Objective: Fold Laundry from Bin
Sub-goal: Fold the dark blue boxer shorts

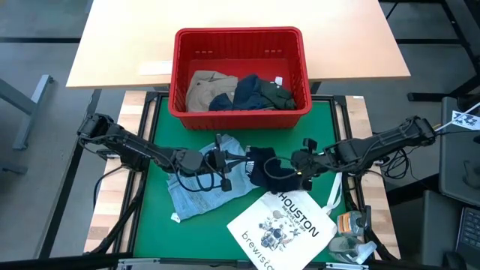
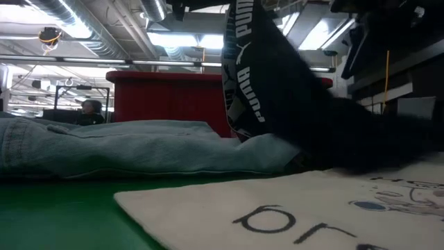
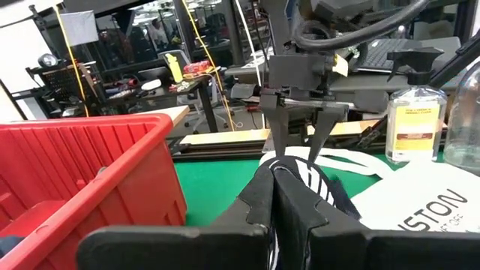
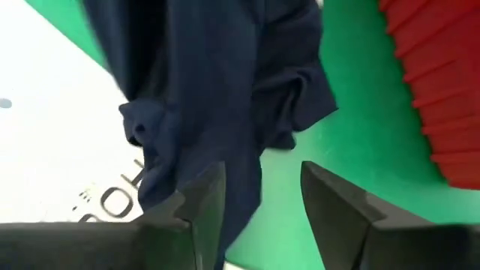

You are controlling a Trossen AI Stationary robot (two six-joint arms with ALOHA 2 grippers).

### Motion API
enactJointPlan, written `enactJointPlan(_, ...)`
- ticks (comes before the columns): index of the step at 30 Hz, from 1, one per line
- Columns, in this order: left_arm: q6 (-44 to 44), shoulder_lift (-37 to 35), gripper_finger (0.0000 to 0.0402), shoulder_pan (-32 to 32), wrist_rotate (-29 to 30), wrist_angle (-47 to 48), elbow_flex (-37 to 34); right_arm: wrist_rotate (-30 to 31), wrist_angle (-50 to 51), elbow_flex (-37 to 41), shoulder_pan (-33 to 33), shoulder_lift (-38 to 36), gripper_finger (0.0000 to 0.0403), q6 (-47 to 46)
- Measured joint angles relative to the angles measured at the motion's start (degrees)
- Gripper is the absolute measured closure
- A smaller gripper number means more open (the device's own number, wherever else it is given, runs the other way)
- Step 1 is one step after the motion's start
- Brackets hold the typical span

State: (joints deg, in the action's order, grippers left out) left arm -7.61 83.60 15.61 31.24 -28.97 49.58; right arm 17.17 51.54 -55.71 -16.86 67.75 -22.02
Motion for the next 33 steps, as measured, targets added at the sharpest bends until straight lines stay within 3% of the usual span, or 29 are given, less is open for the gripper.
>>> enactJointPlan(5,-0.2,-3.8,0.0400,3.0,2.3,3.1,0.1,-5.3,1.2,-1.0,0.0,-0.1,0.0226,-0.2)
enactJointPlan(11,3.5,-5.9,0.0400,7.1,2.6,16.4,0.1,-14.4,0.6,-0.9,0.0,1.9,0.0226,-0.3)
enactJointPlan(21,12.1,-5.9,0.0400,10.4,4.6,32.6,0.1,-19.5,-0.5,-0.8,-0.1,9.5,0.0226,-4.9)
enactJointPlan(28,15.3,-5.9,0.0400,10.5,3.6,42.7,0.1,-27.3,-8.7,-0.8,-0.1,15.6,0.0226,-5.0)
enactJointPlan(33,20.7,-5.9,0.0400,10.5,-3.1,46.4,0.1,-27.3,-10.4,-0.8,-0.1,18.9,0.0226,-5.0)
